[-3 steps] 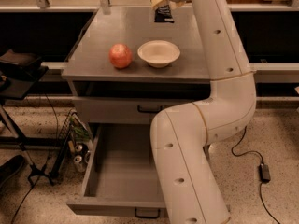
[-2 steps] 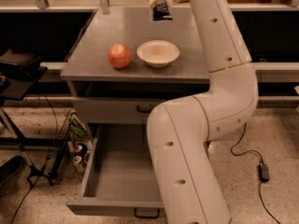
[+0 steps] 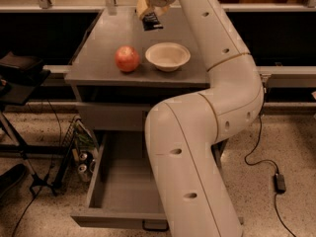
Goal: Place rxbar blueberry into middle drawer
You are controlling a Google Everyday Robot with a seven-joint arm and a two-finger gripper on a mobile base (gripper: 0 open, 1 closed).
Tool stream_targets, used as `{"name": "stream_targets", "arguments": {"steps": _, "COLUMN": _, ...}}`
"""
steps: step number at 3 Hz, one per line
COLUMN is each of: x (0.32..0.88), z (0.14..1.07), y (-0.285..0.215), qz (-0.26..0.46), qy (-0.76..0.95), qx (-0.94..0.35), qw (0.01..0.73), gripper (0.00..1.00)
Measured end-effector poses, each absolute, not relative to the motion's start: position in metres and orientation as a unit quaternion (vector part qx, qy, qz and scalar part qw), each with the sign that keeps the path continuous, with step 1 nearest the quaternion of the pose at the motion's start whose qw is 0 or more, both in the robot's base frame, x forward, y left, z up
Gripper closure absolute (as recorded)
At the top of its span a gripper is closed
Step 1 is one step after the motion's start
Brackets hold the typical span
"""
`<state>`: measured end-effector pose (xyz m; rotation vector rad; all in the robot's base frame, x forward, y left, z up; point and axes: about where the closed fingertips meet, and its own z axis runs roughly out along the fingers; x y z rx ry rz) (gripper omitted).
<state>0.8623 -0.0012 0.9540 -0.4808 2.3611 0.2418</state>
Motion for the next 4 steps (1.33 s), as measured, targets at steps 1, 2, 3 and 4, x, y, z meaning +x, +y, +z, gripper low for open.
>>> {"name": "stream_targets", "arguments": {"steps": 1, "x": 0.864, "z": 0.942, "y": 0.029, "qz": 0.111, "qy": 0.903, "qx": -0.224, "qw": 0.348, "gripper": 1.00}}
{"name": "stream_targets", "arguments": {"steps": 2, "x": 0.863, "z": 0.951, "y": 0.035, "qz": 0.119, "qy": 0.891, "qx": -0.248, "qw": 0.360, "gripper": 1.00}}
{"name": "stream_targets", "arguments": {"steps": 3, "x": 0.858, "z": 0.969, "y": 0.044, "qz": 0.133, "qy": 0.874, "qx": -0.275, "qw": 0.379, "gripper": 1.00}}
{"name": "stream_targets", "arguments": {"steps": 4, "x": 0.851, "z": 0.989, "y": 0.059, "qz": 0.167, "qy": 0.848, "qx": -0.305, "qw": 0.401, "gripper": 1.00}}
